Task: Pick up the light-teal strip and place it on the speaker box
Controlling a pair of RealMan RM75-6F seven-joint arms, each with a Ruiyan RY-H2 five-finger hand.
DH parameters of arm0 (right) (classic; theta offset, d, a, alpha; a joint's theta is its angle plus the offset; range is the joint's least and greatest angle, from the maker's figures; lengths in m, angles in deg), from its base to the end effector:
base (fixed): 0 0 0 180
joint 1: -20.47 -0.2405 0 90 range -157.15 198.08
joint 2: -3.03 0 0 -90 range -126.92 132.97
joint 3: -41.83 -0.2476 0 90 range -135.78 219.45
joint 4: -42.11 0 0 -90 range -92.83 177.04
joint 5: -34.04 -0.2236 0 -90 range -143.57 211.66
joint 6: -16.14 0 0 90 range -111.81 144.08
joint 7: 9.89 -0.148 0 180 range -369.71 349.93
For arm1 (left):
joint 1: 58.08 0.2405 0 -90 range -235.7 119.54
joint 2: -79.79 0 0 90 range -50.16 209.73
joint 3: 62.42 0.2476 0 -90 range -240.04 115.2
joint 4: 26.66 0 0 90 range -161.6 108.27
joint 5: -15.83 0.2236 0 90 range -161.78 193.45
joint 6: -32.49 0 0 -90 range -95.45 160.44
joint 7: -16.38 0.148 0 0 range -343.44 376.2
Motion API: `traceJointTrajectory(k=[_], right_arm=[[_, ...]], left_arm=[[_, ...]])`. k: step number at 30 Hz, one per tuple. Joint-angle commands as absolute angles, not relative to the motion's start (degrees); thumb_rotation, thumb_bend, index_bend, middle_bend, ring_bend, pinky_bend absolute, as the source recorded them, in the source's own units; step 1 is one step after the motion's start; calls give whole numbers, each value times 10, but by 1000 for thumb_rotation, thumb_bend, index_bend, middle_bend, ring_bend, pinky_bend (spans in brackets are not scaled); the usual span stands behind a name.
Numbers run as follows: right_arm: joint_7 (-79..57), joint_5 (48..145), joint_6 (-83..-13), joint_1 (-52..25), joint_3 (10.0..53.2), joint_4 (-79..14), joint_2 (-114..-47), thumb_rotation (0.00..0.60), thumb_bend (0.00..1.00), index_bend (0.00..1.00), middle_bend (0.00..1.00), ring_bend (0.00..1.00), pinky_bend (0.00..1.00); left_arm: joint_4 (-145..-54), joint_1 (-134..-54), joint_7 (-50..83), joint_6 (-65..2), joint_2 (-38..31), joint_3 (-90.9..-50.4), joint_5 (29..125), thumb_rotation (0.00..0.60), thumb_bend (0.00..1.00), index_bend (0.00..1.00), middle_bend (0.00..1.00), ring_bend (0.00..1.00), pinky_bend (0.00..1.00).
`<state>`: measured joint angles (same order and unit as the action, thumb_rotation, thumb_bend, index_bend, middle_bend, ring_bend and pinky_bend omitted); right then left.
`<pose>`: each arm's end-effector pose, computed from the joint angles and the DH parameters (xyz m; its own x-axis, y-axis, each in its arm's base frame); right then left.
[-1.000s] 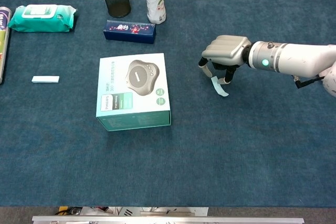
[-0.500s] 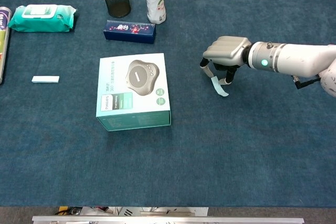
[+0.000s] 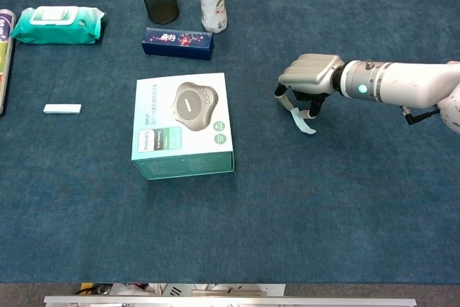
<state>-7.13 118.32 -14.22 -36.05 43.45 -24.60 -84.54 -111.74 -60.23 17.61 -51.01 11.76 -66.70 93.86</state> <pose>-0.1698 -0.3752 -0.0642 0.8317 -0.3297 0.4468 -0.5288 -0.7155 0.4565 -0.3550 0.1746 0.1431 0.4505 0.0241 0.8925 0.8763 0.1795 -0.4471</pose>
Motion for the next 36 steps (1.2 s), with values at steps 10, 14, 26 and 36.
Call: traceJointTrajectory(k=[10, 14, 26, 36], right_arm=[[-78, 1184, -156, -351, 437, -258, -837, 600, 331, 614, 1000, 1000, 1000], [-86, 1183, -157, -349, 437, -264, -832, 600, 345, 642, 1000, 1000, 1000], [-161, 1153, -156, -353, 399, -347, -772, 600, 350, 685, 1000, 1000, 1000], [-212, 1117, -189, -351, 346, -411, -746, 600, 352, 691, 1000, 1000, 1000]], left_arm=[[-1116, -604, 176, -508, 117, -667, 939, 600, 269, 192, 233, 208, 161], [-1116, -604, 175, -509, 116, -667, 941, 600, 269, 192, 233, 208, 161], [-1121, -606, 173, -512, 122, -667, 947, 600, 269, 185, 232, 208, 161], [-1128, -621, 180, -507, 135, -660, 984, 600, 269, 185, 232, 208, 161]])
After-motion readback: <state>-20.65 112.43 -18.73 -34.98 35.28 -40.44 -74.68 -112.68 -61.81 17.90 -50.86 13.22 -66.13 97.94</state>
